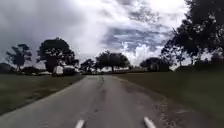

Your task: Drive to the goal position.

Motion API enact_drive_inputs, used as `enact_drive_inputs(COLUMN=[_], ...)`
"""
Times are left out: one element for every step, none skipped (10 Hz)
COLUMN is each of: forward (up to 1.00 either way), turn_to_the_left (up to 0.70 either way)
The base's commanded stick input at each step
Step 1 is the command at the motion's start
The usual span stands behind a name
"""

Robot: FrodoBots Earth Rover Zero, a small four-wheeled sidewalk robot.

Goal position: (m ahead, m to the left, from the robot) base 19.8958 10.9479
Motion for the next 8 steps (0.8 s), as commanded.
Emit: enact_drive_inputs(forward=[0.7, 0.7, 0.7, 0.7, 0.7, 0.7, 0.7, 0.7], turn_to_the_left=[0.0, 0.0, 0.0, 0.0, 0.0, 0.0, 0.0, 0.0])
